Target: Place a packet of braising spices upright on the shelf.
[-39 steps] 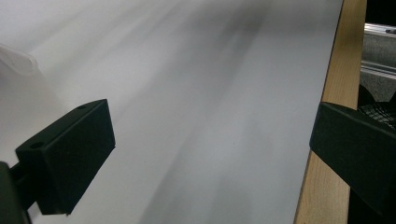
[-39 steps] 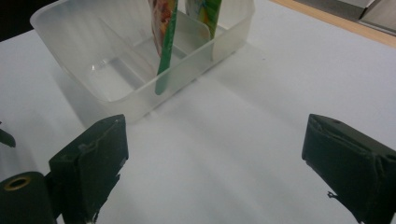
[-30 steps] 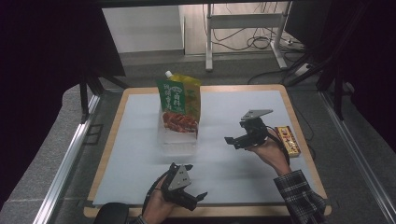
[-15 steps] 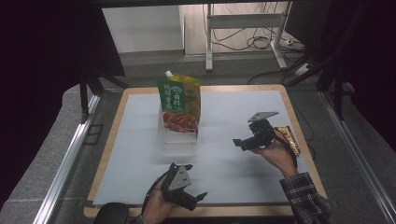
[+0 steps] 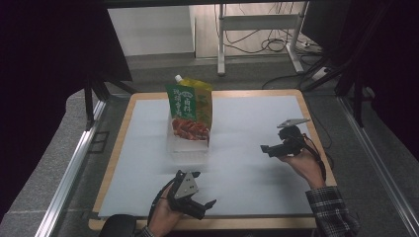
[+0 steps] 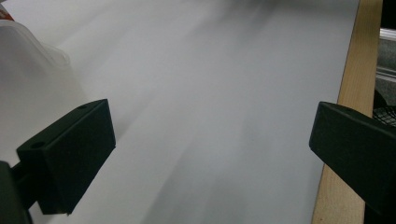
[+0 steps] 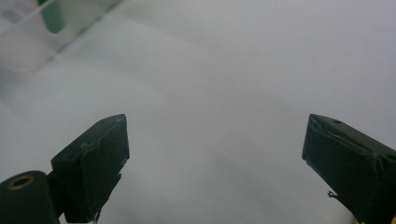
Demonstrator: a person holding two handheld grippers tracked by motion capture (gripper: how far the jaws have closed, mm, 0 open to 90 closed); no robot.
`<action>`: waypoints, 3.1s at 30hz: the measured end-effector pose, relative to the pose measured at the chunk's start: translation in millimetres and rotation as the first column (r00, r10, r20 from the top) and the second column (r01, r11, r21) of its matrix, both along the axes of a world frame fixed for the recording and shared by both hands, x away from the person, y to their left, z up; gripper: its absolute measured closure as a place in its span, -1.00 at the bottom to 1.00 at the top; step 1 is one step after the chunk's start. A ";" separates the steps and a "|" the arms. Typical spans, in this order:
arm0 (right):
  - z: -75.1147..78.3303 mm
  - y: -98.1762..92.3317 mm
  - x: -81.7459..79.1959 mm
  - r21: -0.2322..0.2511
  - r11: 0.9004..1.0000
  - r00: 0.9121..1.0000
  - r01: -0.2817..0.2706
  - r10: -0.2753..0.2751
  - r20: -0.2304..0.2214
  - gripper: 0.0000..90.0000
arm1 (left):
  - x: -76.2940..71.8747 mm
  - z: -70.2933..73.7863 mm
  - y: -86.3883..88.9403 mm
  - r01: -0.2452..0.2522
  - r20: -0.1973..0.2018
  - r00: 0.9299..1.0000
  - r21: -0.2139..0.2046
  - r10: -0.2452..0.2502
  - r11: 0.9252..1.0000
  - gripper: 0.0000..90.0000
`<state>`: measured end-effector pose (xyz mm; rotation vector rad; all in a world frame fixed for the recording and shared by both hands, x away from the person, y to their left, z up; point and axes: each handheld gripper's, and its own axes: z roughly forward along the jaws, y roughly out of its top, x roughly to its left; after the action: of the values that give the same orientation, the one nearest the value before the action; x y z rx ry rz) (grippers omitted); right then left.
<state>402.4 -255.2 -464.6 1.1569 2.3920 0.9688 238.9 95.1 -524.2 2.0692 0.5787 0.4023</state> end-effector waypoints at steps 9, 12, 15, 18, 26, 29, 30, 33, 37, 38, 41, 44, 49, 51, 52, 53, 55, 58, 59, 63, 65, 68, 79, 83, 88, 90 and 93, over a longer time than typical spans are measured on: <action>0.4 -27.6 2.4 -0.034 0.997 0.997 0.075 -0.075 0.015 -0.78 | -0.2 -0.2 -0.5 0.001 -0.001 1.000 0.001 -0.001 1.000 -1.00; 0.6 -37.6 3.6 -0.041 0.992 0.993 0.117 -0.116 0.030 -0.78 | -0.5 -0.3 -1.2 0.002 0.000 1.000 0.006 -0.002 1.000 -1.00; 0.2 -46.5 4.6 -0.051 0.986 0.987 0.161 -0.159 0.037 -0.77 | -0.6 -0.5 -1.6 0.004 0.001 1.000 0.008 -0.004 1.000 -1.00; -3.3 -56.4 6.7 -0.063 0.976 0.978 0.209 -0.207 0.042 -0.77 | -0.6 -0.5 -1.6 0.004 0.001 1.000 0.009 -0.004 1.000 -1.00; -18.0 -73.1 12.5 -0.110 0.950 0.956 0.293 -0.291 0.034 -0.77 | -0.9 -1.0 -2.7 0.007 0.001 1.000 0.013 -0.007 1.000 -1.00; -22.9 -76.2 14.2 -0.121 0.941 0.948 0.317 -0.317 0.023 -0.77 | -0.9 -1.1 -2.9 0.007 0.002 1.000 0.015 -0.007 1.000 -0.99; -24.5 -77.7 14.9 -0.126 0.938 0.947 0.322 -0.322 0.025 -0.77 | -1.0 -1.1 -3.0 0.008 0.002 1.000 0.016 -0.008 1.000 -0.99; -28.1 -80.2 15.9 -0.124 0.934 0.942 0.335 -0.336 0.014 -0.76 | -1.0 -1.2 -3.2 0.009 0.003 1.000 0.017 -0.009 1.000 -0.99; -32.9 -82.1 17.6 -0.132 0.931 0.939 0.341 -0.344 0.003 -0.74 | -1.1 -1.2 -3.3 0.010 0.003 1.000 0.019 -0.010 1.000 -0.99; -34.5 -82.1 18.1 -0.133 0.930 0.938 0.342 -0.346 -0.002 -0.73 | -1.0 -1.2 -3.3 0.010 0.004 1.000 0.019 -0.010 1.000 -0.99; -37.7 -82.0 19.0 -0.149 0.928 0.938 0.342 -0.347 -0.011 -0.71 | -1.1 -1.2 -3.5 0.011 0.003 1.000 0.020 -0.011 1.000 -0.99; -39.3 -81.7 19.3 -0.160 0.925 0.936 0.344 -0.351 -0.021 -0.65 | -1.4 -1.3 -3.7 0.012 0.004 1.000 0.022 -0.012 1.000 -0.99; -40.5 -82.0 19.1 -0.170 0.924 0.933 0.343 -0.356 -0.049 -0.42 | -1.5 -1.3 -3.8 0.013 0.004 1.000 0.024 -0.014 1.000 -0.99; -40.3 -81.7 19.1 -0.164 0.922 0.929 0.351 -0.365 -0.061 -0.37 | -1.5 -1.1 -3.7 0.013 0.005 1.000 0.022 -0.013 1.000 -0.99; -39.7 -81.3 19.0 -0.168 0.921 0.928 0.352 -0.367 -0.066 -0.34 | -1.5 -1.1 -3.7 0.014 0.005 1.000 0.023 -0.014 1.000 -0.99; -39.0 -80.8 18.7 -0.170 0.921 0.928 0.351 -0.367 -0.070 -0.33 | -1.5 -1.2 -3.7 0.014 0.005 1.000 0.024 -0.014 1.000 -0.99; -38.6 -80.2 18.4 -0.172 0.918 0.925 0.358 -0.374 -0.073 -0.31 | -1.6 -1.2 -3.8 0.014 0.006 1.000 0.025 -0.014 1.000 -0.99; -37.3 -80.7 17.9 -0.168 0.918 0.923 0.360 -0.376 -0.077 -0.31 | -1.6 -1.1 -3.7 0.013 0.007 1.000 0.024 -0.013 1.000 -0.99; -35.8 -81.5 17.1 -0.164 0.919 0.924 0.359 -0.375 -0.073 -0.31 | -1.5 -1.0 -3.6 0.013 0.006 1.000 0.024 -0.013 1.000 -0.99; -29.9 -82.5 14.1 -0.143 0.927 0.933 0.346 -0.357 -0.056 -0.31 | -1.4 -0.7 -3.0 0.010 0.008 1.000 0.022 -0.010 1.000 -0.99; -27.1 -81.2 12.4 -0.139 0.933 0.939 0.331 -0.340 -0.051 -0.31 | -1.3 -0.6 -2.6 0.009 0.008 1.000 0.021 -0.009 1.000 -0.99; -24.8 -77.7 9.6 -0.134 0.942 0.948 0.307 -0.315 -0.045 -0.31 | -1.2 -0.6 -2.2 0.007 0.008 1.000 0.020 -0.007 1.000 -0.99; -17.3 -47.8 -7.1 -0.101 0.981 0.985 0.167 -0.171 -0.030 -0.31 | -1.1 -0.5 -2.2 0.007 0.009 1.000 0.021 -0.008 1.000 -0.99; -14.9 -34.1 -13.2 -0.093 0.990 0.994 0.107 -0.110 -0.025 -0.31 | -1.1 -0.4 -1.9 0.006 0.009 1.000 0.021 -0.006 1.000 -0.99; -17.1 -21.8 -18.9 -0.079 0.995 0.997 0.062 -0.065 -0.042 -0.31 | -1.3 -0.4 -2.1 0.007 0.010 1.000 0.021 -0.008 1.000 -0.99; -18.5 -15.7 -21.6 -0.081 0.996 0.998 0.035 -0.039 -0.048 -0.30 | -1.3 -0.3 -2.0 0.007 0.010 1.000 0.020 -0.007 1.000 -0.99; -19.9 -5.8 -25.8 -0.075 0.997 0.998 0.002 -0.006 -0.060 -0.30 | -1.2 -0.3 -1.9 0.006 0.010 1.000 0.020 -0.006 1.000 -0.99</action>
<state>376.6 -261.0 -484.5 1.1790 2.4492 0.8470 237.7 93.2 -524.5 2.0863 0.5640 0.4166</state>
